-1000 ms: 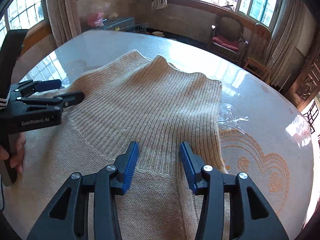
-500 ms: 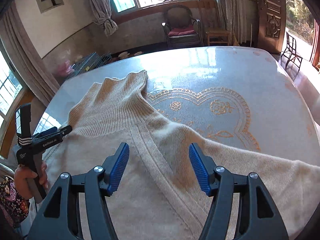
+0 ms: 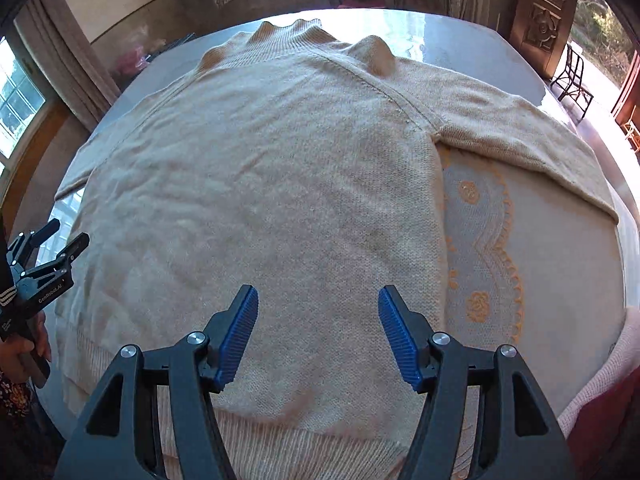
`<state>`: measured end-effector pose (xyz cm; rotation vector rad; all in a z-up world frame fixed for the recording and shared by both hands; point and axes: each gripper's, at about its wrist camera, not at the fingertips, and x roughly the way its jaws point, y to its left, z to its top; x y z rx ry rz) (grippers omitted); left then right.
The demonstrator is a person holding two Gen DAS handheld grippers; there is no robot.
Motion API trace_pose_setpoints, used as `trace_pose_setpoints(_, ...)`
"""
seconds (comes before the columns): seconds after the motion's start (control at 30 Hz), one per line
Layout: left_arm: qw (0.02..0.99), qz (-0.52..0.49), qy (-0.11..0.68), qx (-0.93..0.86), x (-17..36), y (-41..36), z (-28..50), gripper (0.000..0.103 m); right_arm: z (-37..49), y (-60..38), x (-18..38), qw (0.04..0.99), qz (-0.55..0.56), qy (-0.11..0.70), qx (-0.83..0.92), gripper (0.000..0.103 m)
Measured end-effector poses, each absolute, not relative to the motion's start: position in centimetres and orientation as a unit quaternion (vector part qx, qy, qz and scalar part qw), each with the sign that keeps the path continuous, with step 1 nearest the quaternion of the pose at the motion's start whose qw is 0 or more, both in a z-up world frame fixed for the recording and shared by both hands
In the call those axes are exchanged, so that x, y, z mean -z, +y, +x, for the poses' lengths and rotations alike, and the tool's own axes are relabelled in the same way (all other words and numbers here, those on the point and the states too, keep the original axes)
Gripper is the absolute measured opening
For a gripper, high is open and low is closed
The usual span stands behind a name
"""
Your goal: Fold clothes
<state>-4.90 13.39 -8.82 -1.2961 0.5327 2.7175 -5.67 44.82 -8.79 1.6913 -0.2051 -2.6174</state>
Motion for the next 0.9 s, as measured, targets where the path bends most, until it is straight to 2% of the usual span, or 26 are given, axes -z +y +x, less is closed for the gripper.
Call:
trace_pose_setpoints(0.2,0.065,-0.364,0.260,-0.892,10.6,14.9,-0.8,0.082,-2.4,42.2,11.2,-0.006,0.538,-0.021,0.842,0.068)
trace_pose_setpoints(0.3,0.071,-0.356,0.248,-0.898,10.9,13.8,-0.1,0.082,-1.1,41.0,11.8,-0.032,0.534,-0.001,0.845,0.077)
trace_pose_setpoints(0.37,0.081,-0.365,0.234,-0.897,11.0,12.7,0.3,0.082,-0.1,40.8,12.0,-0.041,0.537,-0.021,0.842,0.082)
trace_pose_setpoints(0.5,0.095,-0.377,0.214,-0.896,11.2,10.1,2.0,0.083,2.0,39.8,12.1,-0.049,0.541,-0.025,0.839,0.083)
trace_pose_setpoints(0.9,0.091,-0.364,0.234,-0.897,11.7,4.7,9.7,0.082,8.8,37.1,12.1,-0.050,0.518,-0.034,0.853,0.086)
